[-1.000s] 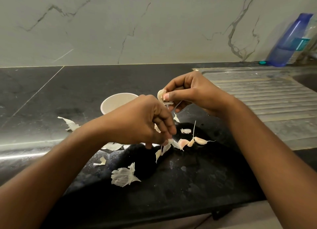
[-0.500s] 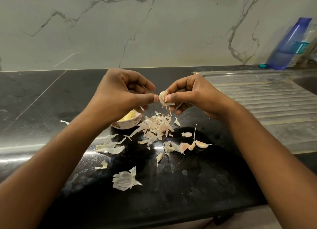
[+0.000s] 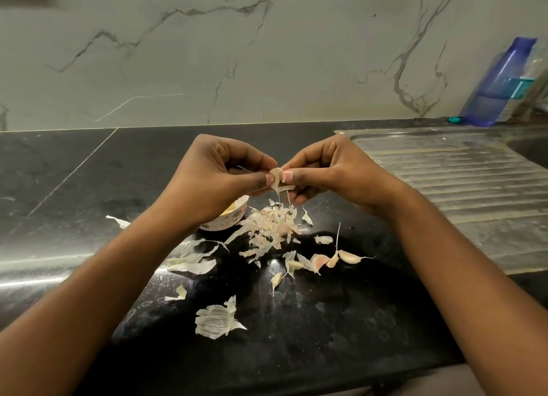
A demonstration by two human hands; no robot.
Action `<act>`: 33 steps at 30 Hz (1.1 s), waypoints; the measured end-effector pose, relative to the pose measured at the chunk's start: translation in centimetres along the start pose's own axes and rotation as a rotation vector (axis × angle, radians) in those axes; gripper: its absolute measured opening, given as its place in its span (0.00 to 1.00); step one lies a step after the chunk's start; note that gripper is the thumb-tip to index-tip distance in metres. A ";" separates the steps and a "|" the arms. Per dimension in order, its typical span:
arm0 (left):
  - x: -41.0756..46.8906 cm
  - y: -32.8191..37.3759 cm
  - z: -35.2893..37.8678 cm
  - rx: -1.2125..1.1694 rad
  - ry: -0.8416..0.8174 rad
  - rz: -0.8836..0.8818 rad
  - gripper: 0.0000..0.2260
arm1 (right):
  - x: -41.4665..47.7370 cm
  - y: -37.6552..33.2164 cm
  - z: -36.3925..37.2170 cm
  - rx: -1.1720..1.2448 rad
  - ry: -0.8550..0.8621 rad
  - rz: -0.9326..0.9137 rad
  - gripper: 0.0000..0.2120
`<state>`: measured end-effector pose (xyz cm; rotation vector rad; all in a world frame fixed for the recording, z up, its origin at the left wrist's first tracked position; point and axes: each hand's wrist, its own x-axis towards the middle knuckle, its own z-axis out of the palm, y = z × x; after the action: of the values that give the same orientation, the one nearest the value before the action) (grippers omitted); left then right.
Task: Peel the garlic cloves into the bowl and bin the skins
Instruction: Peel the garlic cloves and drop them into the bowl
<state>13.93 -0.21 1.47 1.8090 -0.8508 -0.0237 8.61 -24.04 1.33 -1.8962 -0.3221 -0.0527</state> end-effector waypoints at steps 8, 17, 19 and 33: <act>0.0 0.0 0.0 0.052 -0.023 0.039 0.08 | 0.1 0.1 0.2 -0.030 0.017 -0.054 0.08; 0.0 -0.1 -0.1 0.127 -0.029 0.101 0.08 | 0.2 0.4 1.1 -0.101 0.093 -0.128 0.05; 0.0 -0.2 -0.2 0.130 -0.021 0.104 0.08 | 0.3 0.5 1.4 -0.122 0.120 -0.154 0.05; 0.1 -0.3 -0.1 -0.040 0.033 0.052 0.09 | 0.4 0.8 3.0 -0.078 0.291 -0.227 0.03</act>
<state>14.18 -0.13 1.32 1.7447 -0.8672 0.0225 8.85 -21.38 -0.35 -1.8895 -0.3374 -0.4952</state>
